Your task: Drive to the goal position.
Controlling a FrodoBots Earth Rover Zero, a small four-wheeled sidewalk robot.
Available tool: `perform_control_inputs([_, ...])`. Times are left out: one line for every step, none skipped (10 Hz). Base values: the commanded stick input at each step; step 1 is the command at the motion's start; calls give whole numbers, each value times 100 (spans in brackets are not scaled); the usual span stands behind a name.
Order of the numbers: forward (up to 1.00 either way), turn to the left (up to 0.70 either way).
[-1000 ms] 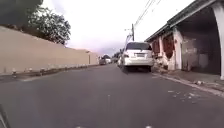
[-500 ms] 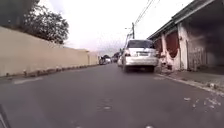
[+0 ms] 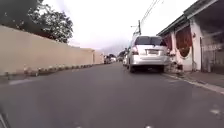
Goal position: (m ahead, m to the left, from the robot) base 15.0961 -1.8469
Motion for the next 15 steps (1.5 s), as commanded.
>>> perform_control_inputs([100,0])
perform_control_inputs([100,0])
perform_control_inputs([100,0])
perform_control_inputs([100,0])
perform_control_inputs([100,0])
perform_control_inputs([100,0])
perform_control_inputs([100,-8])
perform_control_inputs([100,-33])
perform_control_inputs([100,-2])
perform_control_inputs([100,0])
perform_control_inputs([100,0])
perform_control_inputs([100,0])
perform_control_inputs([100,0])
perform_control_inputs([100,0])
perform_control_inputs([100,0])
